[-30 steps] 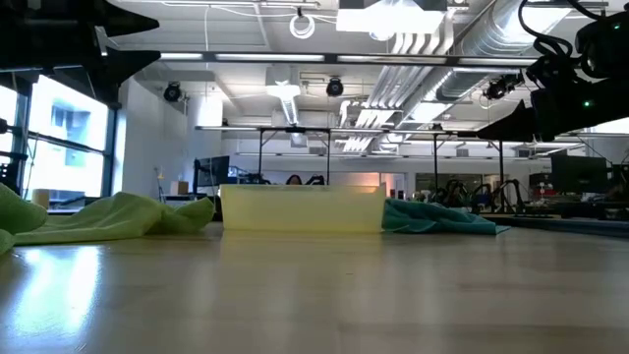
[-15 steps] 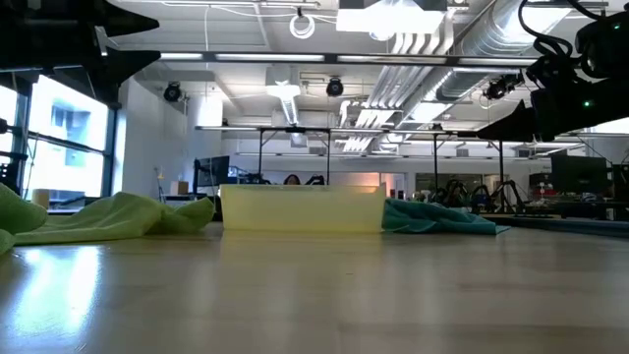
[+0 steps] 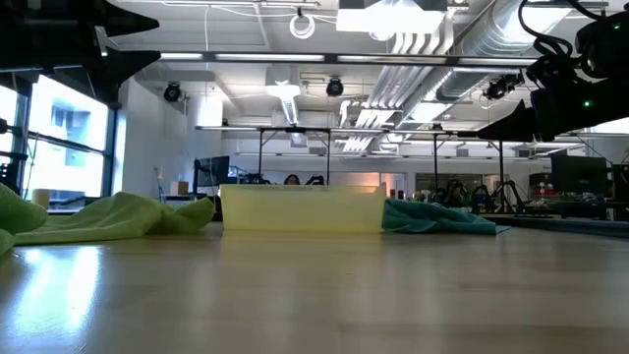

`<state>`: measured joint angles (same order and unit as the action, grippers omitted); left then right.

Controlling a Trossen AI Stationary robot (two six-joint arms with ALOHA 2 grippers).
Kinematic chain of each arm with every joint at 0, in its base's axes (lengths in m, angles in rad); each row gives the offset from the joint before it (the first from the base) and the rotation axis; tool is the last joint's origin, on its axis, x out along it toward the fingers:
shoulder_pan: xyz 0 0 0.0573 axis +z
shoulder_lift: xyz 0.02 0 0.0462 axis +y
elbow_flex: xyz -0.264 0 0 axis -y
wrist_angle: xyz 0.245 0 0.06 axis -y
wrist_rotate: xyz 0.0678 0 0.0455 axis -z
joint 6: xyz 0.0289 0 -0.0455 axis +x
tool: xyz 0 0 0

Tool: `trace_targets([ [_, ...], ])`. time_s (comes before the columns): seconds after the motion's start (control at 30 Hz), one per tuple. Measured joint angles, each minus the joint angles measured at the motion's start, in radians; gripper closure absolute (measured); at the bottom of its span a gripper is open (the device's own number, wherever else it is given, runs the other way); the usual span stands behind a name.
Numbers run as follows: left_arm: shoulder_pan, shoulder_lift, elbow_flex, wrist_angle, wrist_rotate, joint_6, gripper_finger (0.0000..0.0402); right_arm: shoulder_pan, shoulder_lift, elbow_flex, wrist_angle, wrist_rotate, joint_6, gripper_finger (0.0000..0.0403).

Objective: Roll microfiber towels into tight, uniform cylinder then place into a basket
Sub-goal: Roll the blue microfiber towel

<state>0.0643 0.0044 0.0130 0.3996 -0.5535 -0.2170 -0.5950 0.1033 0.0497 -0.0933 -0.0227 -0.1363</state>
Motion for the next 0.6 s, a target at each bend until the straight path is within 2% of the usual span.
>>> trace_targets([
  [0.5,0.0,0.0,0.0,0.0,0.0,0.002,0.0147,0.0,0.0,0.0,0.0,0.0,0.0,0.0314],
  [0.6,0.0,0.0,0.0,0.0,-0.042,0.023,0.0147,0.0,0.0,0.0,0.0,0.0,0.0,0.0314],
])
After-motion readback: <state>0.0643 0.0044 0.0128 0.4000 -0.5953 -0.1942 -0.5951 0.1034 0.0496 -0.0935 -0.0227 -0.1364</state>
